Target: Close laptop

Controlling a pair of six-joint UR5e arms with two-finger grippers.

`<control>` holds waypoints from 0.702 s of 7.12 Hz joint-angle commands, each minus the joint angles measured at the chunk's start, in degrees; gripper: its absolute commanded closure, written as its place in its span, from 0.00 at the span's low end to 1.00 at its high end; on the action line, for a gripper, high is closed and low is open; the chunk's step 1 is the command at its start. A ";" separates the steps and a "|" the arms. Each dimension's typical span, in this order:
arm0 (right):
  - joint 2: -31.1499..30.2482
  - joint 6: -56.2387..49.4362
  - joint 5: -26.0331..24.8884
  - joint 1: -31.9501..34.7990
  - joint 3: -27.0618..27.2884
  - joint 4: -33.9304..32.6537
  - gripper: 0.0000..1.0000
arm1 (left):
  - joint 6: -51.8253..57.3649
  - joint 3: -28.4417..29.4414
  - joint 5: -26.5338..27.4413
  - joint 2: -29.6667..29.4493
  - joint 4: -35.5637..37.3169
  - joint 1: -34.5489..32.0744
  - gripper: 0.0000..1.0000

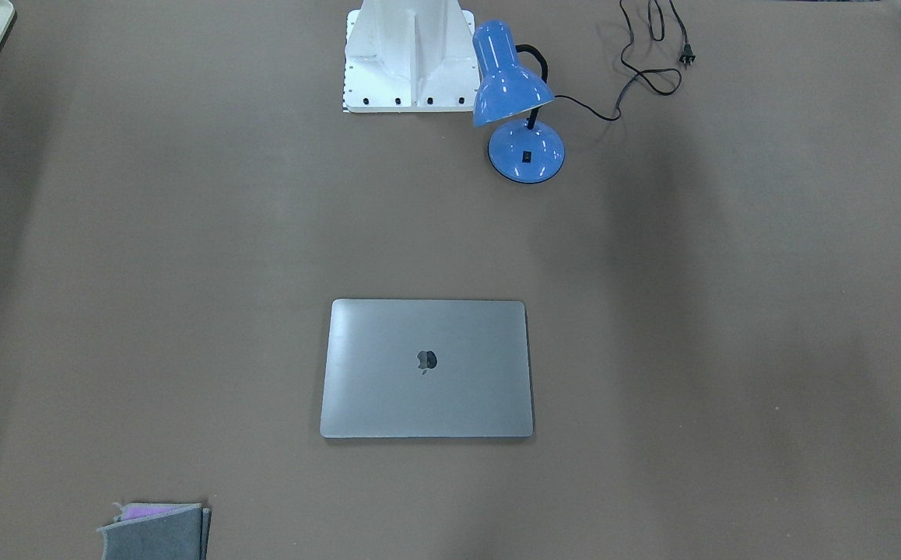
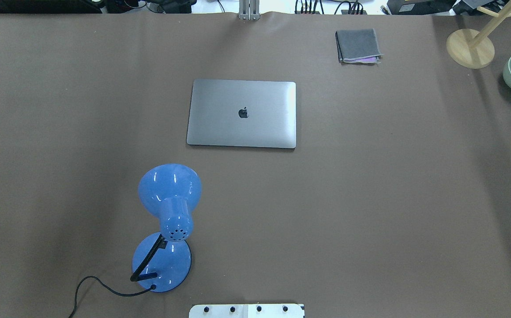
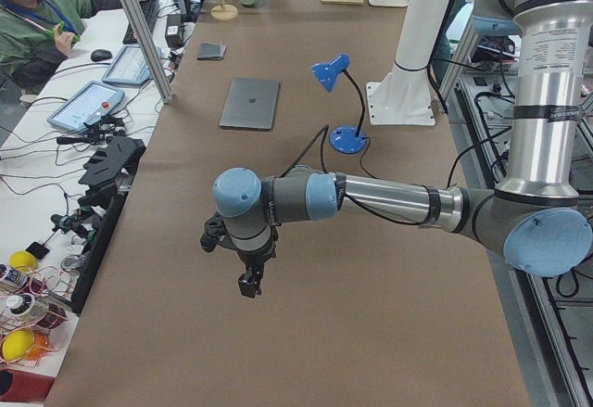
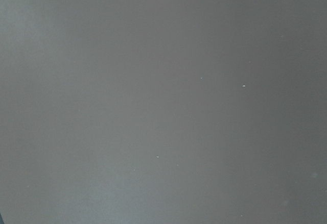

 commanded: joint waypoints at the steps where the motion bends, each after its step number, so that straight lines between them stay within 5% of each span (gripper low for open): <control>1: 0.01 -0.01 0.09 0.01 -0.02 0.02 0.00 | 0.37 -0.56 -0.21 0.09 -0.26 -0.09 0.01; 5: -0.08 -0.45 0.17 -0.08 -0.19 -0.07 0.00 | 0.29 -1.18 -0.12 0.09 -0.35 -0.09 0.01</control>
